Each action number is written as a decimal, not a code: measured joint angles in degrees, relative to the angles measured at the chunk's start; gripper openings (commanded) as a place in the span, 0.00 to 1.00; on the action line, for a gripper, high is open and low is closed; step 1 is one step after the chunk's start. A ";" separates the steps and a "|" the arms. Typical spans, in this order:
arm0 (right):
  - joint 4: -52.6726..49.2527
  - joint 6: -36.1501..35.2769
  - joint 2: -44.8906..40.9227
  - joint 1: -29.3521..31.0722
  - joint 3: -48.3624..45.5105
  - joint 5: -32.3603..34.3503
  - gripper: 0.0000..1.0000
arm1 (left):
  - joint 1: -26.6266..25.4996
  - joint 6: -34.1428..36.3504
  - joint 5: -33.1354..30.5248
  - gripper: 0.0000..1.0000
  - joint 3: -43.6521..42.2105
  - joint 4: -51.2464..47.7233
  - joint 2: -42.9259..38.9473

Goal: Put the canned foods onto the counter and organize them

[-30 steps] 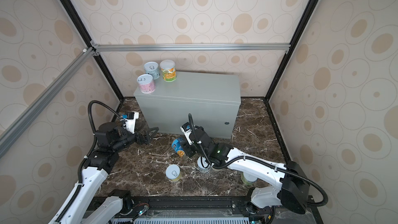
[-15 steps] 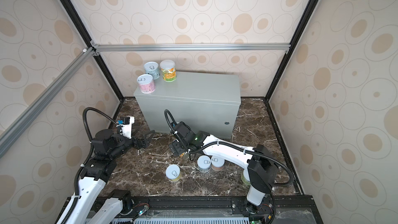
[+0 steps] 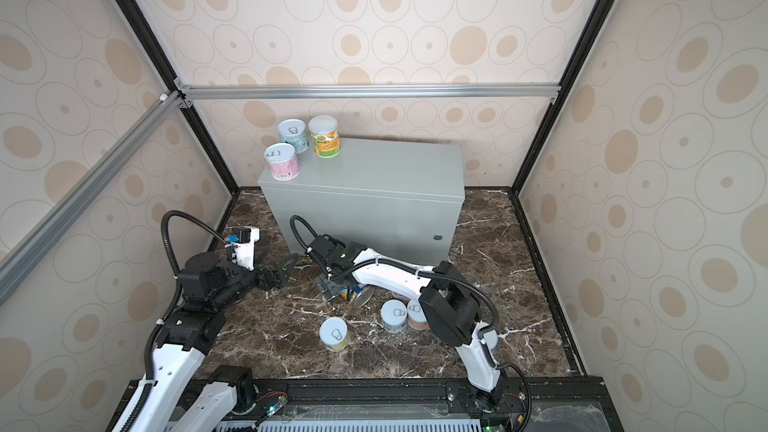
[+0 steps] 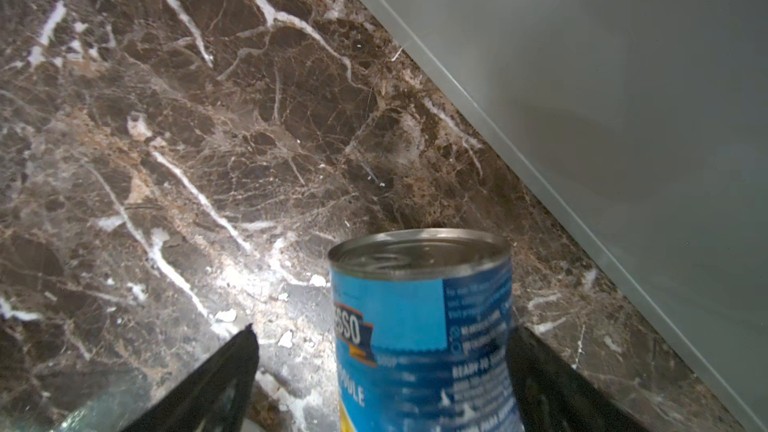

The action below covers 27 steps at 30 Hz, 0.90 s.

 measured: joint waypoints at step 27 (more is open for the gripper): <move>-7.28 -0.52 8.85 -0.20 8.87 3.96 0.74 | 0.00 0.02 -0.15 0.98 -0.81 0.24 -2.12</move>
